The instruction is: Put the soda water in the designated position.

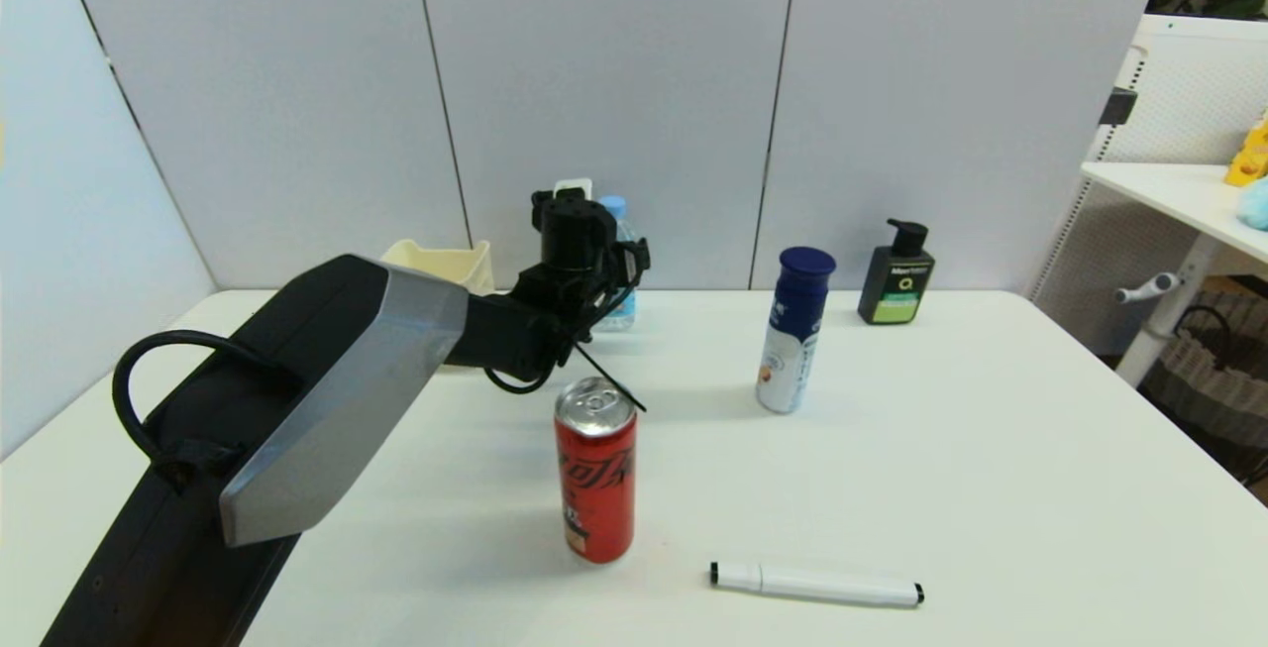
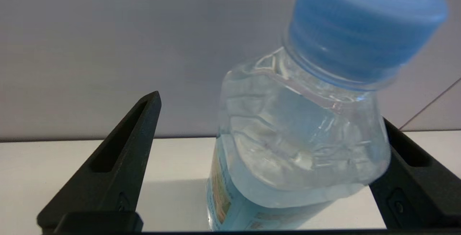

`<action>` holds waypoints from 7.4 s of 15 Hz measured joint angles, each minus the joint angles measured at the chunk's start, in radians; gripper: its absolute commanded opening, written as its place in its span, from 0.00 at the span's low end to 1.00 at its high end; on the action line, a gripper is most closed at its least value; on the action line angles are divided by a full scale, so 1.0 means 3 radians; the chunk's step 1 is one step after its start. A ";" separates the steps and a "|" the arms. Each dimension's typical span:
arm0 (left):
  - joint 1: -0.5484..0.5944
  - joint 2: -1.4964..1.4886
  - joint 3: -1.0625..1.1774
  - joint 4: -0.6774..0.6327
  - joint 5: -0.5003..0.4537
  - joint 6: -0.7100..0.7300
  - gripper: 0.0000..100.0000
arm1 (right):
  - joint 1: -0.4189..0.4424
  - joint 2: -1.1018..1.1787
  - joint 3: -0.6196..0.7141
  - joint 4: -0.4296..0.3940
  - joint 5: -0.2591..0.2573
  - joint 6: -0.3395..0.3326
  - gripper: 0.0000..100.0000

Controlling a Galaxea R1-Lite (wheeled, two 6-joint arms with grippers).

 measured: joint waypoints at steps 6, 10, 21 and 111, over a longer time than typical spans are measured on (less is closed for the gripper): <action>0.0004 0.0082 -0.0096 0.0003 -0.0005 0.0009 1.00 | 0.0000 0.0000 0.0000 -0.0001 0.0002 0.0000 1.00; 0.0002 0.0123 -0.0118 0.0003 -0.0006 0.0014 0.00 | 0.0000 0.0000 0.0000 -0.0001 0.0000 0.0001 1.00; 0.0004 0.0221 -0.0226 0.0009 -0.0024 0.0033 0.00 | 0.0000 0.0000 0.0000 -0.0001 0.0002 0.0000 1.00; 0.1916 -0.1104 0.3852 -0.3171 -0.3939 0.0574 1.00 | 0.0000 0.0000 0.0000 -0.0003 0.0001 0.0000 1.00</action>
